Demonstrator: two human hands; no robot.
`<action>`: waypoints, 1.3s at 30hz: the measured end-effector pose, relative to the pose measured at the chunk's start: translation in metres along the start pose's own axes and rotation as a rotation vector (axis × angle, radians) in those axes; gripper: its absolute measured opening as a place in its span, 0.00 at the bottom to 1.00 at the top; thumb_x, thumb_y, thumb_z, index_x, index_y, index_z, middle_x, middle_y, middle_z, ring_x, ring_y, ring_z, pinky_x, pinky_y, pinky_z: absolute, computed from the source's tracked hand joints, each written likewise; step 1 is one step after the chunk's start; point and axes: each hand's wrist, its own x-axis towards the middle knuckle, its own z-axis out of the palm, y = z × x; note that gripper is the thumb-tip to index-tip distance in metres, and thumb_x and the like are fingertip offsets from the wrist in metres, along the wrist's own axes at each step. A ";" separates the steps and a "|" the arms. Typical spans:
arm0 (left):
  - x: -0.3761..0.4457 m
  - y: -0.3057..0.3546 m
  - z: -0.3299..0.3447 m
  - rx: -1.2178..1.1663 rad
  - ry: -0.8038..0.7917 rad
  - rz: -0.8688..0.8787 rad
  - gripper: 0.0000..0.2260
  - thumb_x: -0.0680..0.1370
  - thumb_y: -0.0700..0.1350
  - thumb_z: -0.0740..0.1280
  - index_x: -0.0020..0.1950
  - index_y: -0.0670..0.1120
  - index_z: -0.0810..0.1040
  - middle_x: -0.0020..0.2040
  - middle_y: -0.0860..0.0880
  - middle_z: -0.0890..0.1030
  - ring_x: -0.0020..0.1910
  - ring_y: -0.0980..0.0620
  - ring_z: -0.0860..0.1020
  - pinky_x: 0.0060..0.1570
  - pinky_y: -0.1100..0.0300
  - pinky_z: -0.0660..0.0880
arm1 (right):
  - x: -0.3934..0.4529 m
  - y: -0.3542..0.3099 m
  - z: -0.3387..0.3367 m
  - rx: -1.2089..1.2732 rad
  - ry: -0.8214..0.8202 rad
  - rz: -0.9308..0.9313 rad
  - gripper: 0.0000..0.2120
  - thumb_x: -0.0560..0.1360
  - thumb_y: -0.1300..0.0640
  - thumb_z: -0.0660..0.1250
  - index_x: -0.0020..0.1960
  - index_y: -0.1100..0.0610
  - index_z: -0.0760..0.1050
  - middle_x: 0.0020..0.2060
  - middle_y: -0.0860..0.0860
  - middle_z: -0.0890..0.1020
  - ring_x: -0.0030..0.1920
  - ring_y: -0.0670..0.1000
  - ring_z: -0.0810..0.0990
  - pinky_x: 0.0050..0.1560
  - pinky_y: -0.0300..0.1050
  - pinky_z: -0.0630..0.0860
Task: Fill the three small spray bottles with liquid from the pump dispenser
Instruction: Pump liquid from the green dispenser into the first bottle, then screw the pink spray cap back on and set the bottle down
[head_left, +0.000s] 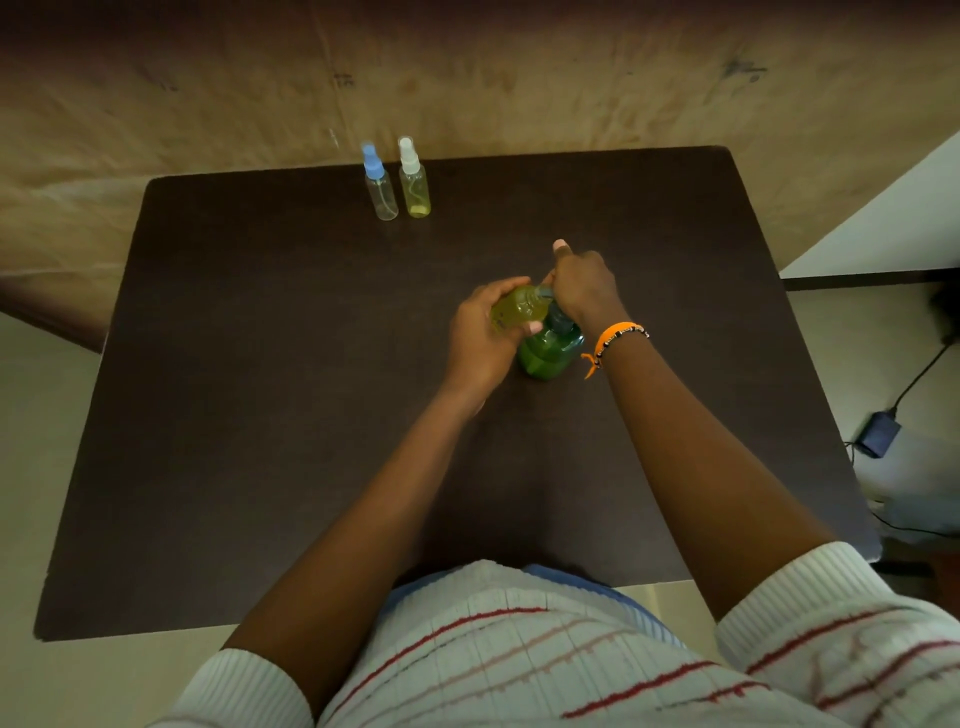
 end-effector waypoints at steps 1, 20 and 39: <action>-0.001 0.001 0.000 -0.001 0.001 0.001 0.24 0.61 0.44 0.71 0.58 0.48 0.77 0.56 0.45 0.80 0.55 0.48 0.79 0.59 0.47 0.75 | -0.002 0.000 0.000 -0.004 -0.004 -0.004 0.30 0.80 0.40 0.51 0.68 0.62 0.70 0.68 0.61 0.73 0.69 0.62 0.69 0.70 0.58 0.66; -0.007 0.003 -0.007 -0.066 -0.033 -0.038 0.17 0.71 0.35 0.70 0.59 0.44 0.75 0.53 0.49 0.79 0.53 0.53 0.77 0.51 0.62 0.75 | -0.009 0.016 -0.030 0.487 -0.206 0.063 0.29 0.83 0.42 0.45 0.39 0.57 0.75 0.40 0.53 0.77 0.48 0.53 0.74 0.52 0.46 0.69; -0.017 -0.001 -0.009 -0.081 0.026 -0.073 0.16 0.73 0.37 0.69 0.61 0.44 0.73 0.50 0.50 0.79 0.46 0.57 0.77 0.41 0.70 0.75 | -0.010 0.115 -0.056 0.047 0.244 0.054 0.12 0.77 0.58 0.68 0.51 0.66 0.82 0.49 0.63 0.83 0.54 0.59 0.80 0.55 0.49 0.74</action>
